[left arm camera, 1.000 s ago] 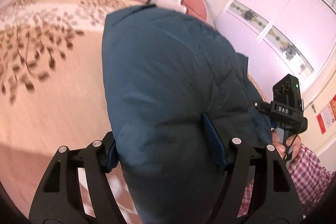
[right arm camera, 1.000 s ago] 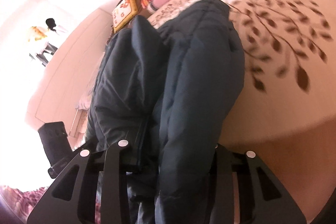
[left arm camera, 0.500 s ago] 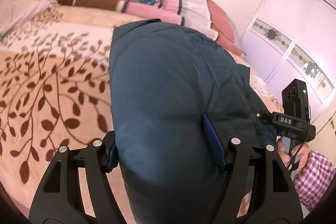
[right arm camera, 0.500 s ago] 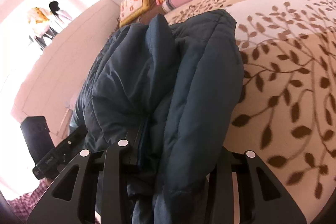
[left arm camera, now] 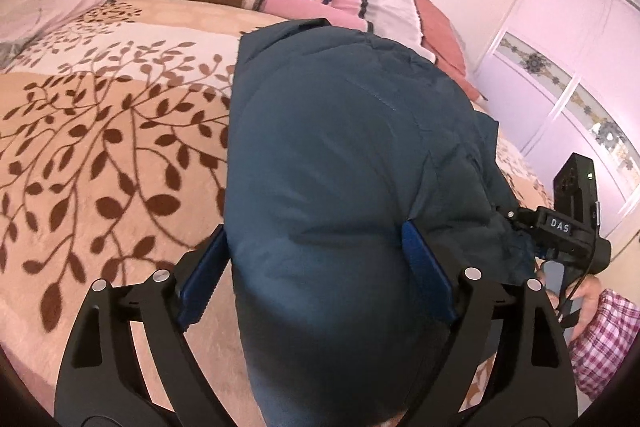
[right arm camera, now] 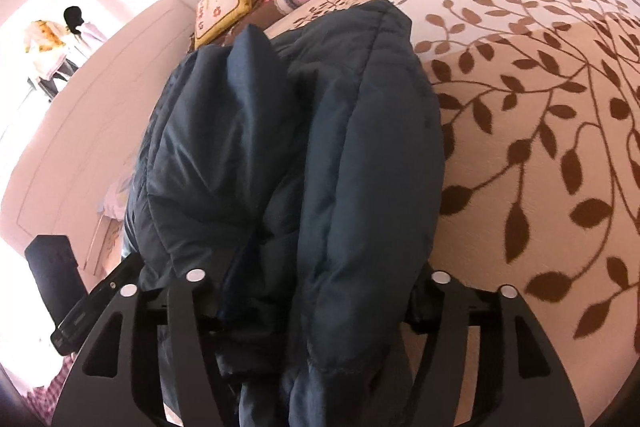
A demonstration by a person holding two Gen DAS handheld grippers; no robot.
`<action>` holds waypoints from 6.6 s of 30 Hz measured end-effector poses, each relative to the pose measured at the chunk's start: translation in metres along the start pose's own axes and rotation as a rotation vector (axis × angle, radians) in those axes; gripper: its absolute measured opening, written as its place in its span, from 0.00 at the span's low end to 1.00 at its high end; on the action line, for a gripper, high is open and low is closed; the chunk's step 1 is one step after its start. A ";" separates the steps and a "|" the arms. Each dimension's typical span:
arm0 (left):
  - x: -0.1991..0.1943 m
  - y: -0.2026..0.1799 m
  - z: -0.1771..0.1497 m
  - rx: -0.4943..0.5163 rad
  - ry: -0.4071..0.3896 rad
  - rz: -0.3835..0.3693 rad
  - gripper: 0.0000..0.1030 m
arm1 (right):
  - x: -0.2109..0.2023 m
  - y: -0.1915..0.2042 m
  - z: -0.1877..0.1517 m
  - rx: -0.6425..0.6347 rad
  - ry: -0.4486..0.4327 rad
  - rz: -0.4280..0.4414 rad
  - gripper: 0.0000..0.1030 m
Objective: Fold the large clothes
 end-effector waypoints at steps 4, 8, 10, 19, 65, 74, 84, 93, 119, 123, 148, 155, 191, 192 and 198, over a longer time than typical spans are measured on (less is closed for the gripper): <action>-0.017 -0.004 -0.006 -0.013 0.021 0.015 0.83 | -0.012 -0.001 0.002 0.016 -0.005 -0.043 0.69; -0.035 -0.010 -0.011 -0.013 0.029 0.021 0.83 | -0.034 -0.003 -0.001 0.021 -0.025 -0.043 0.70; -0.044 -0.015 -0.015 -0.019 0.035 0.027 0.83 | -0.053 -0.005 -0.006 0.014 -0.054 -0.052 0.72; -0.088 -0.045 -0.041 0.024 0.064 0.100 0.83 | -0.115 -0.007 -0.065 -0.077 -0.091 -0.175 0.72; -0.177 -0.096 -0.153 0.026 0.185 0.223 0.82 | -0.135 0.042 -0.244 -0.217 0.015 -0.399 0.72; -0.176 -0.097 -0.155 0.028 0.195 0.227 0.82 | -0.131 0.039 -0.250 -0.225 0.030 -0.427 0.72; -0.175 -0.096 -0.157 0.029 0.207 0.230 0.81 | -0.131 0.037 -0.250 -0.217 0.033 -0.426 0.72; -0.174 -0.098 -0.161 0.028 0.220 0.229 0.81 | -0.131 0.034 -0.251 -0.198 0.039 -0.419 0.72; -0.172 -0.099 -0.165 0.036 0.241 0.233 0.79 | -0.132 0.029 -0.253 -0.174 0.050 -0.403 0.72; -0.171 -0.099 -0.165 0.035 0.241 0.233 0.79 | -0.131 0.029 -0.252 -0.173 0.050 -0.403 0.72; -0.171 -0.099 -0.167 0.040 0.244 0.231 0.76 | -0.130 0.028 -0.254 -0.172 0.052 -0.403 0.72; -0.171 -0.099 -0.168 0.039 0.245 0.232 0.76 | -0.130 0.029 -0.254 -0.171 0.052 -0.403 0.72; -0.171 -0.099 -0.170 0.042 0.248 0.231 0.76 | -0.128 0.029 -0.258 -0.173 0.056 -0.406 0.72; -0.171 -0.099 -0.170 0.042 0.248 0.231 0.76 | -0.128 0.029 -0.258 -0.173 0.056 -0.406 0.72; -0.171 -0.098 -0.169 0.043 0.249 0.232 0.76 | -0.128 0.028 -0.257 -0.175 0.056 -0.406 0.72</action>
Point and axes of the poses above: each gripper's, at about its wrist camera, not at the fingertips, and x roughly the way its jaws point, y to its left, z to its top, the point moved 9 cm from there along x, roughly the way its jaws point, and after that the axes turned 11 degrees about x, right-handed, at the moved point
